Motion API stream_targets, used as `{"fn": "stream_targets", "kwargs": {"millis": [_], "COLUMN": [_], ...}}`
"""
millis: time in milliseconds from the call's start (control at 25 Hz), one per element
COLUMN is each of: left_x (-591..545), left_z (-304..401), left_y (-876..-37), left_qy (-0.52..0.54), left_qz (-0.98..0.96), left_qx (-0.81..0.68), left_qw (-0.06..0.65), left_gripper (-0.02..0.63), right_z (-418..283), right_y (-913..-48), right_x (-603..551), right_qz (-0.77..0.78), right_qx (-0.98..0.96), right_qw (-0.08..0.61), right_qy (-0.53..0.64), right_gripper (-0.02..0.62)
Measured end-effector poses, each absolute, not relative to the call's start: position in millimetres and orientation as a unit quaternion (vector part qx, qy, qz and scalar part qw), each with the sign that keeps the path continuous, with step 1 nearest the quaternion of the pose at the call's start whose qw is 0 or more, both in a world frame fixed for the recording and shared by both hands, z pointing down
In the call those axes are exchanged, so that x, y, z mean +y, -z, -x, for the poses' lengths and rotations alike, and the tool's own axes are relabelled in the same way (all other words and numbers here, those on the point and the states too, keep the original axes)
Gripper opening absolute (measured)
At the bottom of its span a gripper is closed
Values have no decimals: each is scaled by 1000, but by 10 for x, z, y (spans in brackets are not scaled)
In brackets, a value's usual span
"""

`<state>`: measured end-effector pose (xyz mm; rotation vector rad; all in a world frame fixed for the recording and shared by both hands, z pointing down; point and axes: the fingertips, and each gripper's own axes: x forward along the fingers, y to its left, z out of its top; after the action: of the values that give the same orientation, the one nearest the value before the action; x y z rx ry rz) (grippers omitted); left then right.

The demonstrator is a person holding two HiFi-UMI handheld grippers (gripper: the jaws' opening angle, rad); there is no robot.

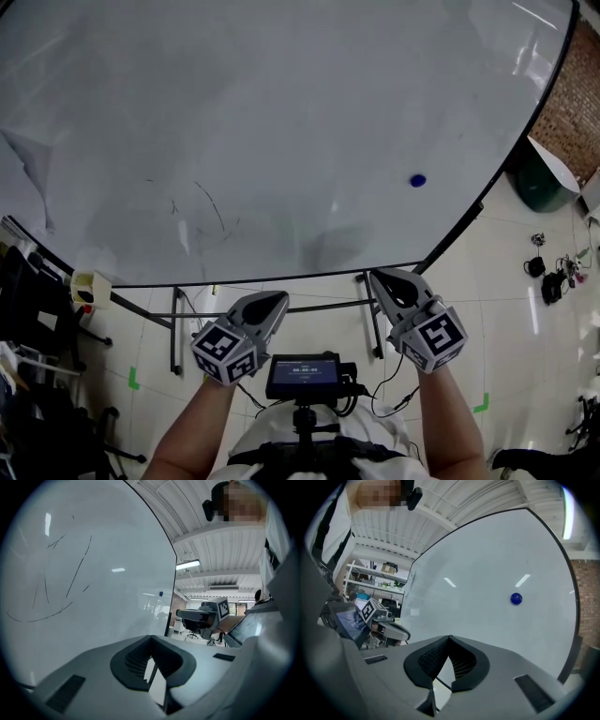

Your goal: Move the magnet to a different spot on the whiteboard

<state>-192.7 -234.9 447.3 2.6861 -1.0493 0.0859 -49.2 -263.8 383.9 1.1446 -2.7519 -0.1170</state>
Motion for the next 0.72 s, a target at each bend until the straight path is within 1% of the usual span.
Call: {"fn": "stream_targets", "kwargs": {"millis": [400,480,600,720], "left_x": [-2547,-2582,-2640,-2702], "left_z": [1771,1779,1833,1881], "left_y": [-4540,-4568,-4599,-4623], "left_qy": [-36,-36,-37,-40], "left_qz": [-920,-917,-912,-909], "left_qx": [-367,-372,-383,-390], "left_qw": [135,138,139,140], "left_gripper": [34,34,34,34], "right_z": [75,-30,-138,-222], "right_y": [-3364,-3270,-3168,-3082], "right_x": [-3303,-3415,-3567,-3663], "right_qz": [-440,-457,-479,-494], "right_qx": [-870,-852,-827,-803], "right_qw": [150,169,190,209], "right_qy": [163,190,226,261], "right_gripper": [34,48,49,78]}}
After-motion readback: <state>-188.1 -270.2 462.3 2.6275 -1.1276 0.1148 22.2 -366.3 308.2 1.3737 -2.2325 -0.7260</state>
